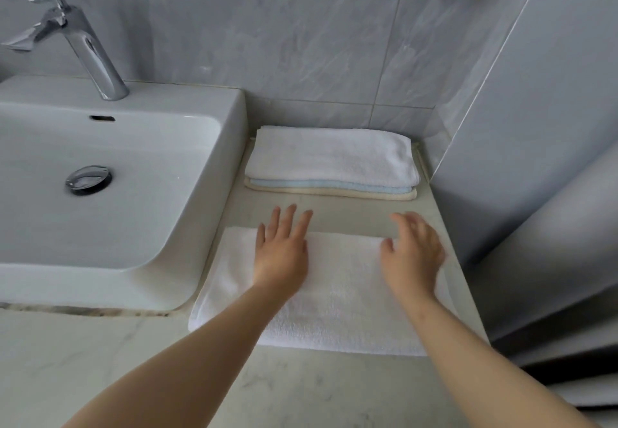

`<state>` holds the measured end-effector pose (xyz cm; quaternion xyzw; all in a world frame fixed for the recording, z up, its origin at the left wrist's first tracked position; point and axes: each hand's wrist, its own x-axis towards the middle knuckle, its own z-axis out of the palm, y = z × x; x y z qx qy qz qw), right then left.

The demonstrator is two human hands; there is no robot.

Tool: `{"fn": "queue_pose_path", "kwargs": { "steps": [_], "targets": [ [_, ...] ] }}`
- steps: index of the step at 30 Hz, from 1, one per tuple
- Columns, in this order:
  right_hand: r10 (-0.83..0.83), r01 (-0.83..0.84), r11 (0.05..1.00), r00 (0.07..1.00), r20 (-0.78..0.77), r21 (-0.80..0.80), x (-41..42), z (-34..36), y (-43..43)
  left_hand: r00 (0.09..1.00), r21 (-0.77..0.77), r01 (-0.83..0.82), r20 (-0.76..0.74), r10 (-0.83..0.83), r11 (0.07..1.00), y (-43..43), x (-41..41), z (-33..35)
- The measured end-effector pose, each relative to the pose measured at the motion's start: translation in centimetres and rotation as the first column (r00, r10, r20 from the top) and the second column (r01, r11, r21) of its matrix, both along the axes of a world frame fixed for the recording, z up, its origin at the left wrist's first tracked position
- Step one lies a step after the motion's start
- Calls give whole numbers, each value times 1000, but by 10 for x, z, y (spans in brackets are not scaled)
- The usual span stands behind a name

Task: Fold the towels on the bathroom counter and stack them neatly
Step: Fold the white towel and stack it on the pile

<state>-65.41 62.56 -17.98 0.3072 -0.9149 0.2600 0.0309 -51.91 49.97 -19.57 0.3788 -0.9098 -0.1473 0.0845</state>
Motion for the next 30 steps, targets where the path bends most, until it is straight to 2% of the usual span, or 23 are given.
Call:
{"fn": "queue_pose_path", "kwargs": {
  "steps": [2,3,6,10,17,26,30],
  "targets": [
    [203,-207,962,978,39,176,21,-7,-8,998,57,30,55,-34,998,15,4,-5],
    [251,-266,925,964,88,272,28,-14,-9,993,73,40,111,-48,997,20,7,-9],
    [271,-313,856,950,158,412,29,-31,-3,970,43,42,237,-51,998,18,14,-18],
    [245,-277,849,961,129,450,13,-31,10,955,10,2,296,-5,1000,4,27,-20],
    [155,-180,863,984,92,472,0,-30,34,962,-46,-43,269,54,998,-8,53,-22],
    [71,-127,890,987,142,438,-2,-30,48,975,42,-76,212,66,996,-20,86,-21],
    [27,-88,890,990,140,446,8,-23,54,979,12,-87,188,83,996,-18,89,-17]
  ]
}}
